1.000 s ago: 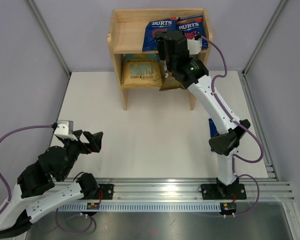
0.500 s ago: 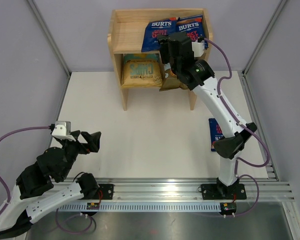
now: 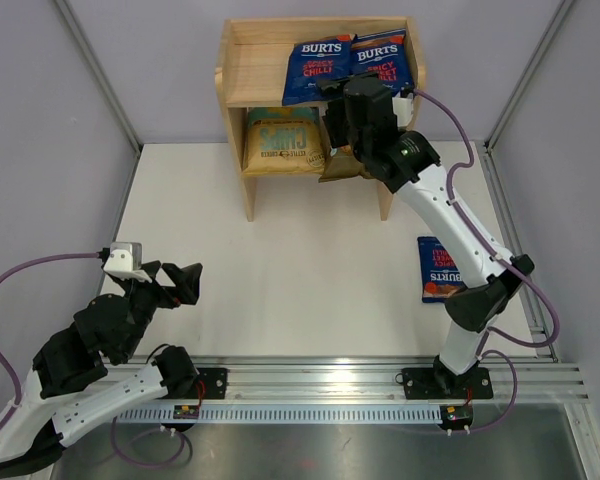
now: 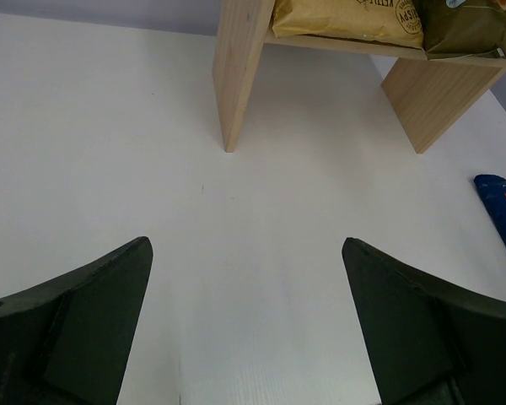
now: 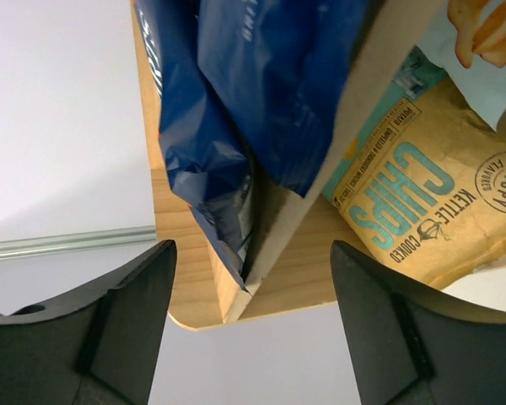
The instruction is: Place and organize the chips bags onto the shelf
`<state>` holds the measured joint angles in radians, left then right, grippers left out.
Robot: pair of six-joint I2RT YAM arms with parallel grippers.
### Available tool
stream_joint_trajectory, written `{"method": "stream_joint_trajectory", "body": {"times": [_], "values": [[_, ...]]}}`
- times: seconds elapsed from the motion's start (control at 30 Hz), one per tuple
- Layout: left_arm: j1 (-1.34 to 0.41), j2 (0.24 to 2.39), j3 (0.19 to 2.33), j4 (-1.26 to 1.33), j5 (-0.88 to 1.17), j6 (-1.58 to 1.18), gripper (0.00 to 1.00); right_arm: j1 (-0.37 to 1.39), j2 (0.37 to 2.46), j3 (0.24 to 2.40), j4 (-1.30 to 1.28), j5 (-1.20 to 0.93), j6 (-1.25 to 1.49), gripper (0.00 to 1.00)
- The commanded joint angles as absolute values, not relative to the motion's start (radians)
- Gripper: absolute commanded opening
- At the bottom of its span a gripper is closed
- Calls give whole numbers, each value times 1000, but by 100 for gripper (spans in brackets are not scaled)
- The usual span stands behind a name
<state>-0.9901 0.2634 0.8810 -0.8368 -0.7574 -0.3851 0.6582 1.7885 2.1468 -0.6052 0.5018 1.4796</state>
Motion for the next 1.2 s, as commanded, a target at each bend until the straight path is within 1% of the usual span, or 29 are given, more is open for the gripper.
{"method": "stream_joint_trajectory", "body": {"times": [0.0,0.03,0.1,0.17,0.4,0.43,0.47,0.5,0.53,0.57,0.6,0.63,0.67,0.73,0.77,0.8,0.83,0.87,0.9,0.93,0.97,1.0,1.07,1.17], "values": [[-986,264,884,-816,-792,-393,99,660,1721,2111,-592,483,1467,82],[-986,261,884,-818,-793,-394,99,660,1717,2105,-589,468,1462,83],[-986,258,884,-818,-798,-396,99,660,1691,2070,-566,453,1436,88],[-986,259,884,-816,-799,-396,99,660,1648,2027,-514,425,1392,100],[-983,281,884,-821,-801,-394,99,654,1511,1843,-367,341,1177,99],[-983,282,882,-821,-801,-394,99,650,1453,1804,-342,318,1133,99],[-982,281,881,-822,-801,-394,99,650,1418,1710,-316,305,1020,100],[-982,281,881,-822,-799,-394,99,649,1382,1659,-281,296,959,99],[-982,281,879,-819,-799,-394,99,647,1303,1613,-279,270,900,99],[-982,281,879,-821,-795,-391,99,647,1263,1571,-299,253,767,100],[-980,282,879,-819,-792,-391,99,647,1221,1480,-345,223,715,99],[-970,288,879,-809,-788,-388,99,647,1136,1424,-371,180,633,99],[-960,293,882,-804,-772,-385,99,646,1093,1307,-394,169,593,100],[-904,308,877,-775,-730,-362,99,646,979,1189,-466,254,537,99],[-872,314,867,-759,-662,-350,99,638,948,1087,-485,296,523,99],[-797,319,861,-729,-619,-339,99,626,925,1047,-511,343,512,99],[-755,342,853,-715,-523,-315,99,609,904,996,-526,350,491,99],[-715,356,845,-701,-474,-304,99,574,910,986,-572,338,480,99],[-645,374,844,-684,-433,-293,99,493,923,983,-593,274,466,99],[-614,406,844,-680,-366,-281,99,438,966,983,-610,229,441,100],[-589,425,845,-675,-342,-279,99,386,991,983,-623,180,422,100],[-553,440,847,-673,-322,-275,99,288,1011,982,-621,131,410,99],[-535,480,847,-673,-295,-275,99,214,1071,970,-614,135,391,99],[-531,502,848,-683,-295,-275,99,82,1144,950,-589,196,403,99]]}}
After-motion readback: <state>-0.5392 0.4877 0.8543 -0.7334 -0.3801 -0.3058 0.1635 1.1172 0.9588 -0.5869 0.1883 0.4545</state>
